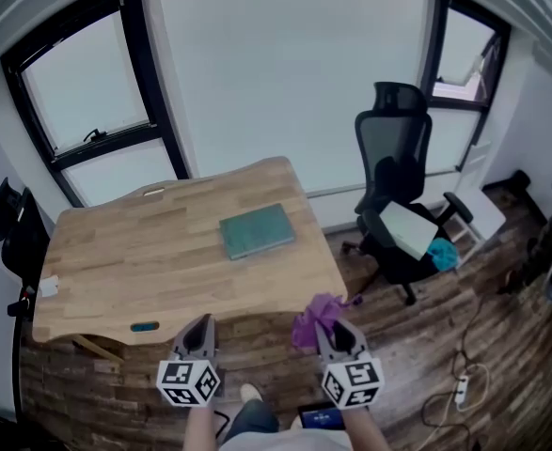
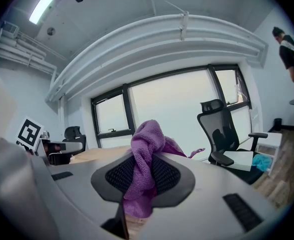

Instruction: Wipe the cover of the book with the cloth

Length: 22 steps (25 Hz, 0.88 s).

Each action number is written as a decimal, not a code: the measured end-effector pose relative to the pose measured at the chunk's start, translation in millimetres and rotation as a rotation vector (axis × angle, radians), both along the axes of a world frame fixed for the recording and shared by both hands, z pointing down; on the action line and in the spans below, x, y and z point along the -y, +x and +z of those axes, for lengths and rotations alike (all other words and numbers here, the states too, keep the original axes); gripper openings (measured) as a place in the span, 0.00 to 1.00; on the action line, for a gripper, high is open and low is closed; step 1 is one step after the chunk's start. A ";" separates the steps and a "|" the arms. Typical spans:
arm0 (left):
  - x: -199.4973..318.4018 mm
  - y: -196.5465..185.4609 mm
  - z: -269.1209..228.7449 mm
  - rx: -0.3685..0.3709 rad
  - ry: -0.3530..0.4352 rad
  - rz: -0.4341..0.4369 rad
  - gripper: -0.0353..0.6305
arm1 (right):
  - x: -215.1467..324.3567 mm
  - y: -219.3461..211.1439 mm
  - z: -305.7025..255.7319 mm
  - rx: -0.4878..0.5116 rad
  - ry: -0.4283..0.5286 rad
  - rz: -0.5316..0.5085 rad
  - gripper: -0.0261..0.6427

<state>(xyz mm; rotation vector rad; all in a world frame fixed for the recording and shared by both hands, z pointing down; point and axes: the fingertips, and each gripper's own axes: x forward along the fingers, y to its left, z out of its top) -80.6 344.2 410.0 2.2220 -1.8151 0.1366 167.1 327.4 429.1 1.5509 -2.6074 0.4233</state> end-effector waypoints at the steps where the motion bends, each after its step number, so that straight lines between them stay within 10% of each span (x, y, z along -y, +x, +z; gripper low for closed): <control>1: 4.0 -0.9 0.2 -0.002 0.002 0.001 0.06 | 4.3 -0.9 0.5 0.009 0.001 -0.002 0.16; 22: 281.7 -87.4 25.2 -0.052 -0.040 0.067 0.06 | 251.3 -80.6 21.8 -0.101 -0.093 0.069 0.16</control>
